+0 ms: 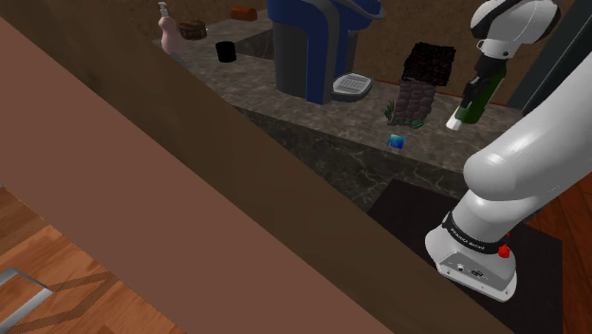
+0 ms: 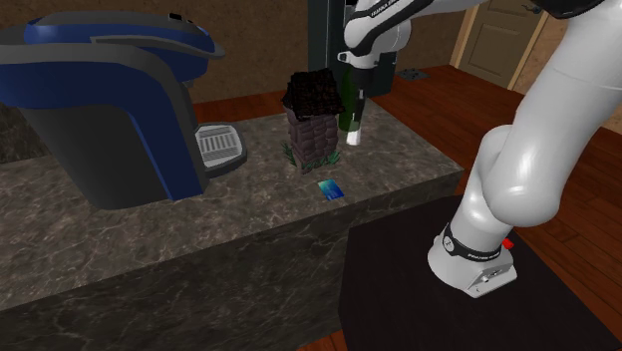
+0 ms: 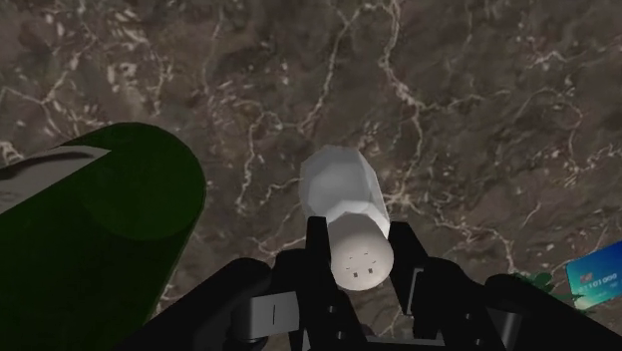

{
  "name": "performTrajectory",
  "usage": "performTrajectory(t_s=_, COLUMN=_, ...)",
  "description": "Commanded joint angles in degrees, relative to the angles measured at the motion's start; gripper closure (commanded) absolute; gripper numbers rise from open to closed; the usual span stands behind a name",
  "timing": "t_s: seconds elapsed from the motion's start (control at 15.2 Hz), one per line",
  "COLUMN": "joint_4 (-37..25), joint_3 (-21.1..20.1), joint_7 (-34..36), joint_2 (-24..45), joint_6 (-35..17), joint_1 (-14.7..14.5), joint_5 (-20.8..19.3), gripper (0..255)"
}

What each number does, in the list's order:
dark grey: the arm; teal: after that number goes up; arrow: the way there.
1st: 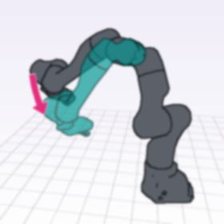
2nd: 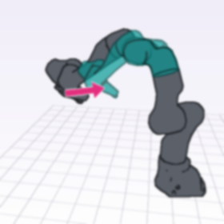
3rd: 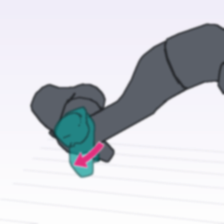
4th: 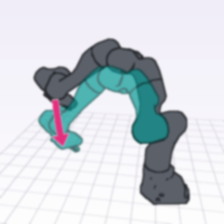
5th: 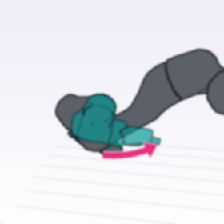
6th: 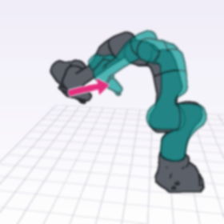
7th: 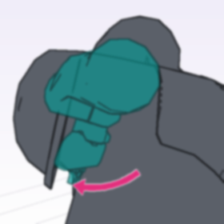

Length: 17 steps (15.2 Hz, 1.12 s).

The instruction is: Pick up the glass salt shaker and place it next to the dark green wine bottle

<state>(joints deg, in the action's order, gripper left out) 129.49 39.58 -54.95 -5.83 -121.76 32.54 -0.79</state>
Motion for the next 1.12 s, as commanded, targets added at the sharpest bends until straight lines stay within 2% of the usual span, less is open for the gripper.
performTrajectory(t_s=0.0, joint_4=0.9, joint_3=0.1, joint_7=-0.4, joint_2=0.9, joint_6=-1.6, joint_1=-0.1, joint_5=0.7, gripper=255)
performTrajectory(t_s=0.59, joint_4=1.2, joint_3=0.2, joint_7=-0.7, joint_2=1.4, joint_6=-2.3, joint_1=-0.1, joint_5=1.0, gripper=255)
performTrajectory(t_s=0.66, joint_4=1.1, joint_3=0.2, joint_7=-0.7, joint_2=1.5, joint_6=-2.3, joint_1=-0.1, joint_5=1.1, gripper=0)
performTrajectory(t_s=0.99, joint_4=1.2, joint_3=0.2, joint_7=-0.7, joint_2=1.4, joint_6=-2.3, joint_1=-0.1, joint_5=1.0, gripper=0)
performTrajectory(t_s=1.06, joint_4=0.1, joint_3=0.0, joint_7=-0.1, joint_2=0.3, joint_6=-0.4, joint_1=0.0, joint_5=0.2, gripper=0)
